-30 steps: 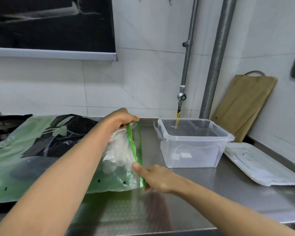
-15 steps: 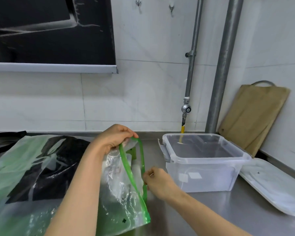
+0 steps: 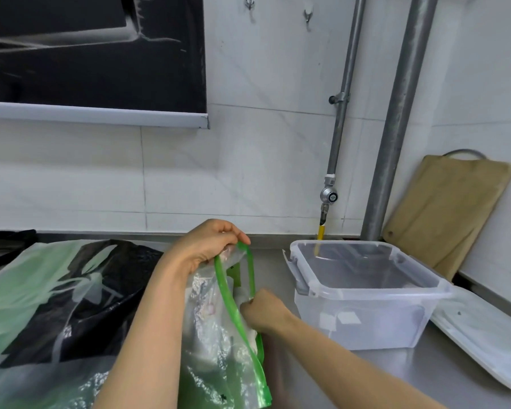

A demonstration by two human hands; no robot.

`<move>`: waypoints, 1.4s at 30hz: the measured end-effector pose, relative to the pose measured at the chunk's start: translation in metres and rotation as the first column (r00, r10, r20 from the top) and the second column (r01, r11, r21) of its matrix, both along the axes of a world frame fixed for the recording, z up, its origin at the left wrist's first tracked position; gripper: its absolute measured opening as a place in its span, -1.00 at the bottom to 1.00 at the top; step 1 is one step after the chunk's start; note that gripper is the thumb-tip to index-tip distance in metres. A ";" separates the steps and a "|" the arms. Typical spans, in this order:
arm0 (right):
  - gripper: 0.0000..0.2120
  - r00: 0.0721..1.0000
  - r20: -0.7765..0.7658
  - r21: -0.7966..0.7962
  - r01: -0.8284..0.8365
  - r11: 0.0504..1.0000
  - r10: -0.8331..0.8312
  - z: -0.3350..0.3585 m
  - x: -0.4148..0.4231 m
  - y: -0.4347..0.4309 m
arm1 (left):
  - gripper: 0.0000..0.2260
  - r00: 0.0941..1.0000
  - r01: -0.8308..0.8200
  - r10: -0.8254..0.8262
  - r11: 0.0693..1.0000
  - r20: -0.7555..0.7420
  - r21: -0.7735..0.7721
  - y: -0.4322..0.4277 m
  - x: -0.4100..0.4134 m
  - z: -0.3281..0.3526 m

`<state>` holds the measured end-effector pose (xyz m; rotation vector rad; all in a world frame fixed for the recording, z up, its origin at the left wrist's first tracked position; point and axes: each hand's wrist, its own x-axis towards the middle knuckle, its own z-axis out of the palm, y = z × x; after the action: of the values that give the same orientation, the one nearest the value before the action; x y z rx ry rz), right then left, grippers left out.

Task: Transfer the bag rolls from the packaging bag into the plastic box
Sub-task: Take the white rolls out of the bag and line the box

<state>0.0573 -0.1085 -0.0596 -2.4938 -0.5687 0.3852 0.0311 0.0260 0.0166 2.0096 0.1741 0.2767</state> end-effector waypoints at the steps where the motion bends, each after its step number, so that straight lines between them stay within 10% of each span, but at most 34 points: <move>1: -0.66 1.000 0.005 0.000 -0.011 1.000 0.011 0.003 -0.001 0.001 | -0.71 1.000 0.006 -0.006 1.000 -0.002 -0.003 0.001 0.000 0.000; 9: -0.67 0.987 -0.157 0.091 0.048 0.995 -0.033 -0.002 0.006 0.010 | -0.69 0.999 0.038 -0.038 0.999 0.019 -0.034 0.000 -0.002 -0.002; 42: -0.56 0.988 0.054 0.373 0.115 0.921 -0.145 0.115 0.009 -0.037 | -0.85 0.999 -0.051 0.051 0.998 0.011 -0.025 0.000 -0.003 -0.001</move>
<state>0.0664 -0.1459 0.0557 -2.1735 -0.4552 0.1116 0.0284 0.0258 0.0155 1.9809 0.2210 0.3167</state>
